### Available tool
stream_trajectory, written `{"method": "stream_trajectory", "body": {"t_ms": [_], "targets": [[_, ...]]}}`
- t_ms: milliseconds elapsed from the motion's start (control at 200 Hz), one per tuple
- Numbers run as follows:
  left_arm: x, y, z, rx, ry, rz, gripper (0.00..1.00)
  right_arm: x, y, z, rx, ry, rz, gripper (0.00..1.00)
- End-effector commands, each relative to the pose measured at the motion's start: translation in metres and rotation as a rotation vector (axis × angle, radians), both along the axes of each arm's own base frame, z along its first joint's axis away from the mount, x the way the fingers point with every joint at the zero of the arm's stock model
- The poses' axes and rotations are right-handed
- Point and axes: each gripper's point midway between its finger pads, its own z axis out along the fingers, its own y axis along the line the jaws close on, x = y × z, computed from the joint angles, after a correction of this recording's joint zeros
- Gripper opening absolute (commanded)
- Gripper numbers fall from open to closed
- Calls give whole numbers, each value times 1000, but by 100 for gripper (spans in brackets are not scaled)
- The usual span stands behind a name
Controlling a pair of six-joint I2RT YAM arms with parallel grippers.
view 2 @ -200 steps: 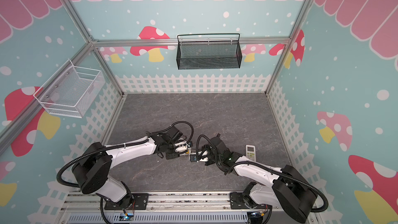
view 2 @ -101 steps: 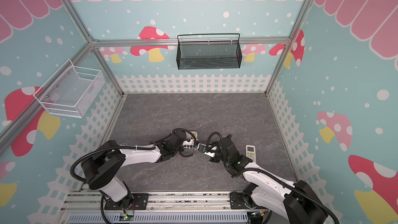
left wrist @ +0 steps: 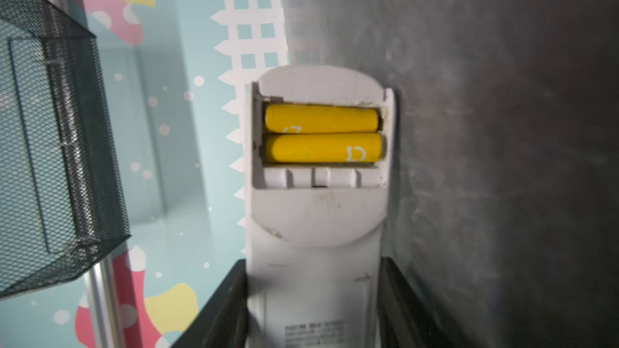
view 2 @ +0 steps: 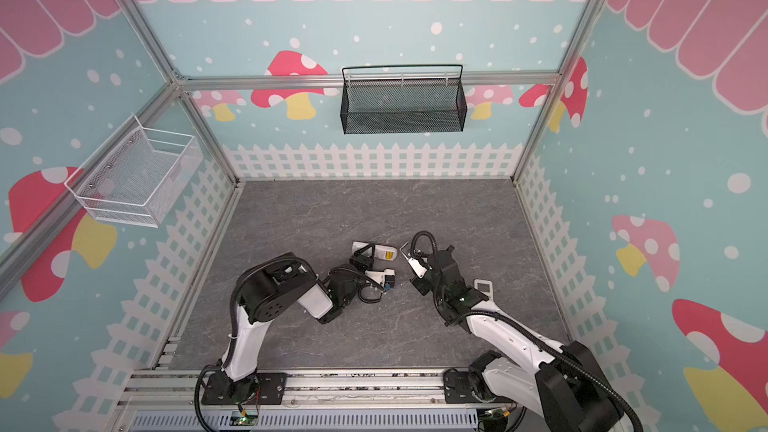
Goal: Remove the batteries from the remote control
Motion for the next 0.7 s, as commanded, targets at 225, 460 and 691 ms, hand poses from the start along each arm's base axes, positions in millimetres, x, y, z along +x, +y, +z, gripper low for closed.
{"method": "stream_trajectory", "body": {"t_ms": [225,460,691], "targets": [[1,-17,46,-2,-177,-68,0,43,20,30,68,59,-43,0],[0,-21,72,0,-236,-103,0,37,44,29,130,169,59,0],[-2,-25,97,-9,-290,-127,0,41,43,36,139,238,39,0]]}}
